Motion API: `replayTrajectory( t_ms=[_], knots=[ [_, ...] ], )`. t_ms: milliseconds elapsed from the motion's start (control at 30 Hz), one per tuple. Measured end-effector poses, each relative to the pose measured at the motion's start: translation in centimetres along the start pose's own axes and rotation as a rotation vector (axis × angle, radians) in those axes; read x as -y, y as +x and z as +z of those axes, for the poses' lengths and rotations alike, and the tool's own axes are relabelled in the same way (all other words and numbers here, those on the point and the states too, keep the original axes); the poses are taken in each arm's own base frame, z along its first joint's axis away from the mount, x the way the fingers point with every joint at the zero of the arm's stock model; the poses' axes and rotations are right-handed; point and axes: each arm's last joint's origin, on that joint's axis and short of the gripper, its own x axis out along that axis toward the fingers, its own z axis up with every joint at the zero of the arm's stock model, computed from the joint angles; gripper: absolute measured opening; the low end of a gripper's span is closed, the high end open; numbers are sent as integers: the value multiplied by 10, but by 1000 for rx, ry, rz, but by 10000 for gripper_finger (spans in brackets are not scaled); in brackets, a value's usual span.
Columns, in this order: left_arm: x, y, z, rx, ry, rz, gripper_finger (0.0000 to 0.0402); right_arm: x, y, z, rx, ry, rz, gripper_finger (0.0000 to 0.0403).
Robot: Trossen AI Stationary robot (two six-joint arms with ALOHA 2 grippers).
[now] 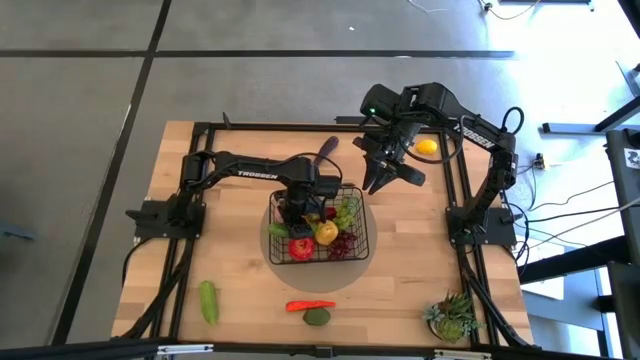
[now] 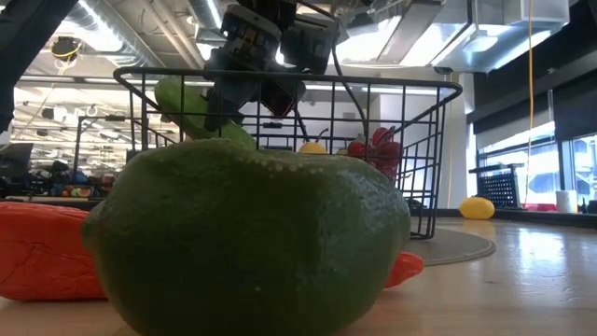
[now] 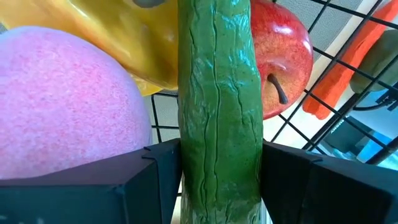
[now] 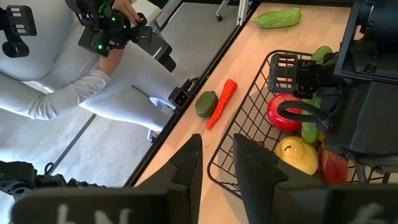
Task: Build produce basket
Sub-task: Put the top green cucumber into the black wire basket
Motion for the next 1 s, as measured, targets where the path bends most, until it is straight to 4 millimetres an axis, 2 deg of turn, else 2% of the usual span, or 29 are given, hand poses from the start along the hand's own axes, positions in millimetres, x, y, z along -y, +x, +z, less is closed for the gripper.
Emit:
replayTrajectory(
  t_ms=[133,267,367,500,767,1000],
  knots=[
    [0,0,0,-2,23,-6,162,0,0,0,0,0,0,84],
    [1,0,-1,-12,83,-41,183,0,0,0,0,0,0,84],
    [1,0,0,-10,86,-32,202,0,0,0,0,0,0,84],
    [-1,-1,-2,-17,62,-19,208,0,0,0,0,0,0,84],
    [7,-19,-24,12,28,82,207,1,0,2,12,-20,-9,84],
    [15,-40,-46,72,-3,79,206,3,0,4,28,-47,-21,84]
  ],
)
